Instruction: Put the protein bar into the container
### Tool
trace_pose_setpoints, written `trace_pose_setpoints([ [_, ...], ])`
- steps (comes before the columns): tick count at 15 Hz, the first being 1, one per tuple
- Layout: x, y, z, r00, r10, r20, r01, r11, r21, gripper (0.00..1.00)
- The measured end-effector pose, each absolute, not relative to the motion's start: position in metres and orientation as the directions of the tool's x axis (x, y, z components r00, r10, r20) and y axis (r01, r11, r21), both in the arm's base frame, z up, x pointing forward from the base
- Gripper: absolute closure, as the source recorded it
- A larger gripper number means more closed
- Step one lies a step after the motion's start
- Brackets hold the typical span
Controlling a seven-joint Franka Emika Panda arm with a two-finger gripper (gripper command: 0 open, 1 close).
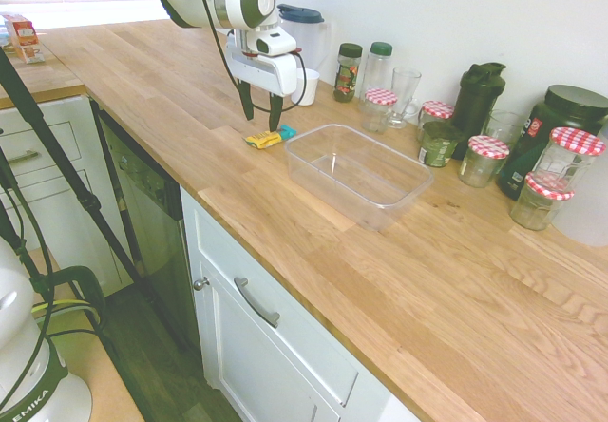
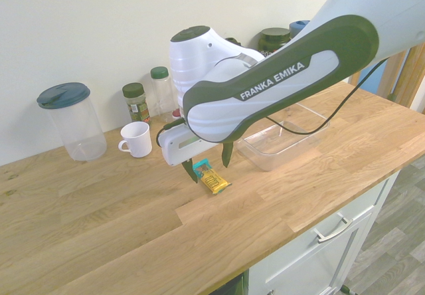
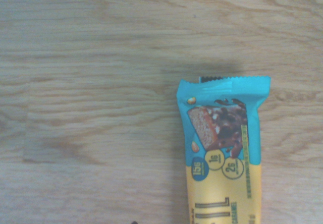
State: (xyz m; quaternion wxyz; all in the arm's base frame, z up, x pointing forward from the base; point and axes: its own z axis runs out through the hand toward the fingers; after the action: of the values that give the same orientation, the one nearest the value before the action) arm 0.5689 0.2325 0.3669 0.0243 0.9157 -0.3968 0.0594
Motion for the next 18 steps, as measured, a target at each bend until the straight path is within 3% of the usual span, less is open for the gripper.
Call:
trace_pose_setpoints([
  [5,0.574,0.23,0.343,0.681,-0.723,0.111,-0.73,-0.683,0.024,0.0],
  [6,0.575,0.231,0.34,0.684,-0.722,0.107,-0.728,-0.685,0.028,1.0],
  [18,0.582,0.227,0.335,0.701,-0.712,0.052,-0.713,-0.702,0.001,1.0],
])
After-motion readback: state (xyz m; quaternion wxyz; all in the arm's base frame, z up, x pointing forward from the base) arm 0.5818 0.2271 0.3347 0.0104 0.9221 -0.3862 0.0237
